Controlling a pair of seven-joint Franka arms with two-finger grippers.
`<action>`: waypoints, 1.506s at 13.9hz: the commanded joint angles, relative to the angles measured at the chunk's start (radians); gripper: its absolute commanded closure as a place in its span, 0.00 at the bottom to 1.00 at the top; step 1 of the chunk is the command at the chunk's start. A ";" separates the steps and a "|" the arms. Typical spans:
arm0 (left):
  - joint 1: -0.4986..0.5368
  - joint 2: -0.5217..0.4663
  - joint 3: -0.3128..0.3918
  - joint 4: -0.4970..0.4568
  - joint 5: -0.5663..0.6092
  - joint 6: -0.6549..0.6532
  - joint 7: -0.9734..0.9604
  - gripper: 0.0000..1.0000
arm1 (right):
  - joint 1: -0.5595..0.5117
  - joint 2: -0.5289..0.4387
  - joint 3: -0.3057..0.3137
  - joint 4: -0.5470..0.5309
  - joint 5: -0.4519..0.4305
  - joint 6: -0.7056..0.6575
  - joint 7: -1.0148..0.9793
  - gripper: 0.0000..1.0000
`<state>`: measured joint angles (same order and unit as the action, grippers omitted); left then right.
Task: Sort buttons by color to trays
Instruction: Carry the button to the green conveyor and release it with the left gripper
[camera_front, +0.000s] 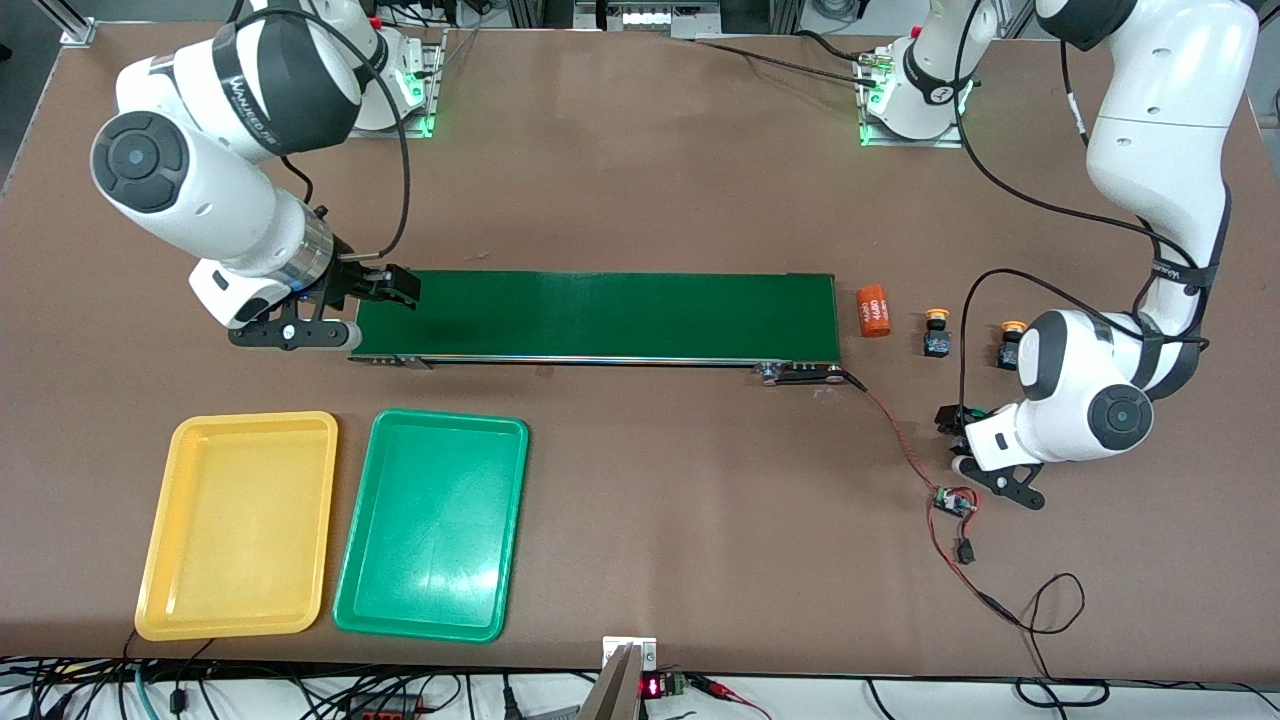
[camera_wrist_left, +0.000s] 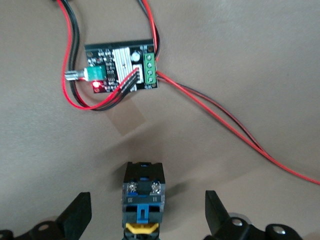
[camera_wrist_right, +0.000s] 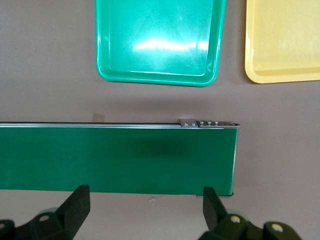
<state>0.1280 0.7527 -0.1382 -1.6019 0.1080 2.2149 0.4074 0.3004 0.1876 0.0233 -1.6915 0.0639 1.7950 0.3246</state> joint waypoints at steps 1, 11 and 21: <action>0.015 -0.003 -0.020 -0.035 0.029 0.040 0.013 0.25 | 0.008 -0.033 -0.011 -0.019 -0.018 -0.028 0.019 0.00; 0.016 -0.188 -0.076 -0.142 -0.004 -0.084 0.041 1.00 | -0.035 -0.074 -0.023 -0.005 -0.067 -0.071 0.152 0.00; -0.094 -0.475 -0.247 -0.450 -0.195 -0.081 -0.406 1.00 | -0.066 -0.060 -0.011 0.006 -0.096 -0.063 0.174 0.00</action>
<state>0.0285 0.3309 -0.3504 -1.9802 -0.0474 2.1156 0.0561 0.2286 0.1263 -0.0062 -1.6907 -0.0265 1.7401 0.5047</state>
